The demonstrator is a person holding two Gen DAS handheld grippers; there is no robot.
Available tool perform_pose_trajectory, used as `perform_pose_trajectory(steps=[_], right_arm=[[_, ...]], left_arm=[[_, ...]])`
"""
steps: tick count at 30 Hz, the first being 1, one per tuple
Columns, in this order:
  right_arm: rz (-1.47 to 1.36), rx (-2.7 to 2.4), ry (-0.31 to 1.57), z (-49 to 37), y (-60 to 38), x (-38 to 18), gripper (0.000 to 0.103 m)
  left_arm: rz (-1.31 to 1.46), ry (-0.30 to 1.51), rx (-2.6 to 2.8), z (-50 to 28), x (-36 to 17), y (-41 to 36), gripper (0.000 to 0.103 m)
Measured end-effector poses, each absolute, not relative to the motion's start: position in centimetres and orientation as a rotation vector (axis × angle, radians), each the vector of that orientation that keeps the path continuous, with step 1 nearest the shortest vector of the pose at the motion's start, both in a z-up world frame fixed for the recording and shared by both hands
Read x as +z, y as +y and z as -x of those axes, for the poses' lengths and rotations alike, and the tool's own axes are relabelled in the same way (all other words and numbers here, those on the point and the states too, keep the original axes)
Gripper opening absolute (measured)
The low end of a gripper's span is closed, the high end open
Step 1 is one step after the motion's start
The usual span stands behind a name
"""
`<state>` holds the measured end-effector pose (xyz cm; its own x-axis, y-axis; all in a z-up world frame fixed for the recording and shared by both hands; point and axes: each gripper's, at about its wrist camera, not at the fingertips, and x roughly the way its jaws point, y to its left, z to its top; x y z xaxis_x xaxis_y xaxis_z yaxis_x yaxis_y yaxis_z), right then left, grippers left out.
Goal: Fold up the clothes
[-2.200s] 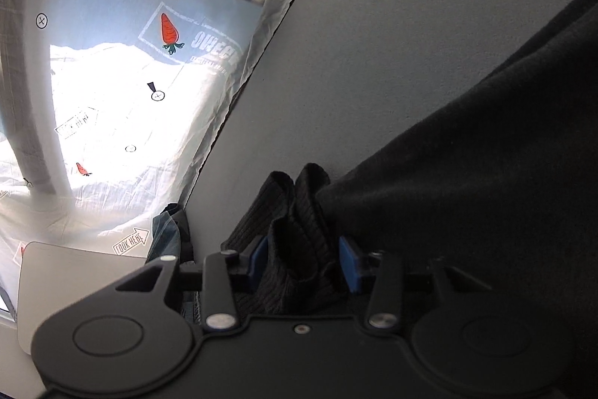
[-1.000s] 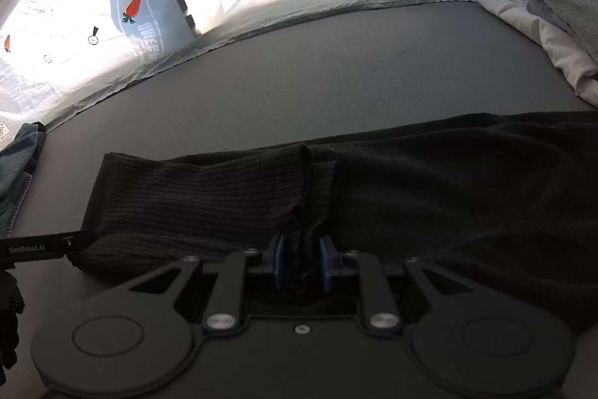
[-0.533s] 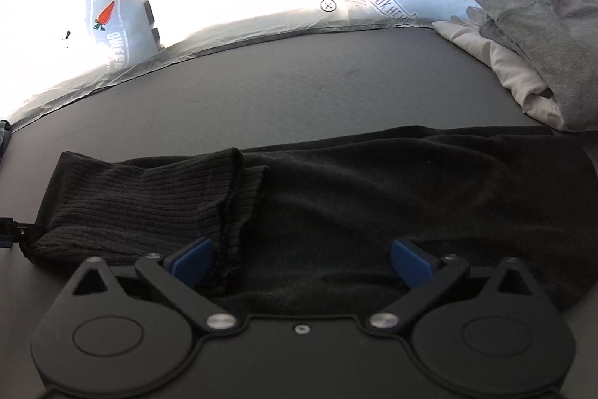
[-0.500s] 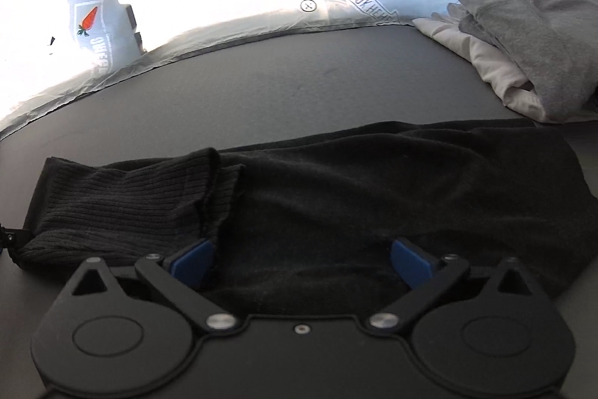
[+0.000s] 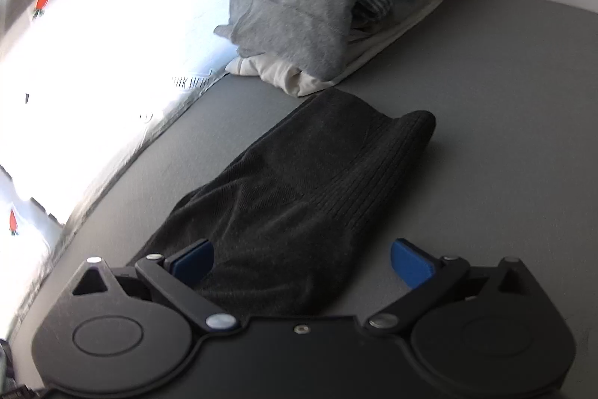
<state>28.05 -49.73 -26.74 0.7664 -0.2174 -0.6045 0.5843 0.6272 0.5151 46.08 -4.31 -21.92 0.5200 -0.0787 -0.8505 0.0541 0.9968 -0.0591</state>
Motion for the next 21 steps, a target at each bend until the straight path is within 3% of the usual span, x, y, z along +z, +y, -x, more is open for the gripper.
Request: perform_pose_trajectory(steps=[6, 9, 11, 18, 21], right_arm=[[-1.231, -0.532, 0.245, -26.1, -55.1, -28.9, 0.103], [-1.337, -0.551, 0.217, -26.6, -56.8, -29.0, 0.103], [-1.338, -0.52, 0.228, -27.6, -57.6, -29.0, 0.091], [-1.214, -0.575, 0.296, -30.4, -57.8, -28.8, 0.078], [-1.195, -0.637, 0.319, -30.3, -57.5, -28.8, 0.052]], left_arm=[[0.026, 1.028, -0.079, -46.1, -22.3, -4.4, 0.103], [0.026, 1.028, -0.074, -46.2, -22.4, -4.5, 0.103], [0.025, 1.025, -0.07, -46.2, -22.5, -4.5, 0.103], [0.027, 1.018, -0.07, -46.1, -22.6, -4.4, 0.103], [0.029, 1.016, -0.068, -46.1, -22.6, -4.4, 0.103]])
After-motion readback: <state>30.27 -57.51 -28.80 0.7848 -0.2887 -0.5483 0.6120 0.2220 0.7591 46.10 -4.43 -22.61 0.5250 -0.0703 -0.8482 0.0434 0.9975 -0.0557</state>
